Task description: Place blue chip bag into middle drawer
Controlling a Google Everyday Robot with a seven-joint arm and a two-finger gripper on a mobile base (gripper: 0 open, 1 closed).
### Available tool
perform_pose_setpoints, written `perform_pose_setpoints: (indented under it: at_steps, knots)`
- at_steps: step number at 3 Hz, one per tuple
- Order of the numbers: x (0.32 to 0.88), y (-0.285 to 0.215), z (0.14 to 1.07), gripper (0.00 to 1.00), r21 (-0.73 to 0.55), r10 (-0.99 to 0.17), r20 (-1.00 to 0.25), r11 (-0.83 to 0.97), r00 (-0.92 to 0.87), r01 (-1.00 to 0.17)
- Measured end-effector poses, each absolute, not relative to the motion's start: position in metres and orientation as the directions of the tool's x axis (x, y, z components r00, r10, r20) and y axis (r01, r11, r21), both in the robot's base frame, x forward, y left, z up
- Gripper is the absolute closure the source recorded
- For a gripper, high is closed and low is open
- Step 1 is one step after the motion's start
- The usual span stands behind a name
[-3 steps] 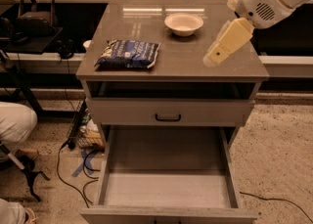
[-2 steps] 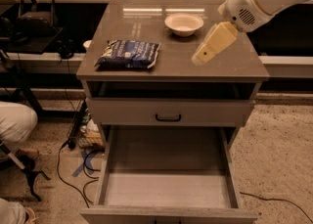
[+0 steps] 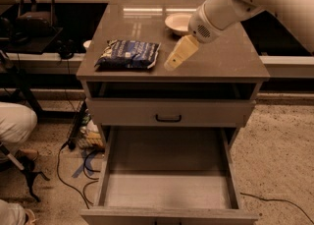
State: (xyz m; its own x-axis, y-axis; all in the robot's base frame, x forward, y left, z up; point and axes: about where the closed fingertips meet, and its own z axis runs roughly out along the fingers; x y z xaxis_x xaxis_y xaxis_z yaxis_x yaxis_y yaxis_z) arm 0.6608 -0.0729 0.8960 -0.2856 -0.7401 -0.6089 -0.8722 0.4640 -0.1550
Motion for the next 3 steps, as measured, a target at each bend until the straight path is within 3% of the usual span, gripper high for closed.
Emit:
perform_pose_setpoints:
  at_steps: [3]
  knots:
    - [0.716, -0.02, 0.86, 0.0, -0.13, -0.742, -0.583, 0.487, -0.331, -0.864]
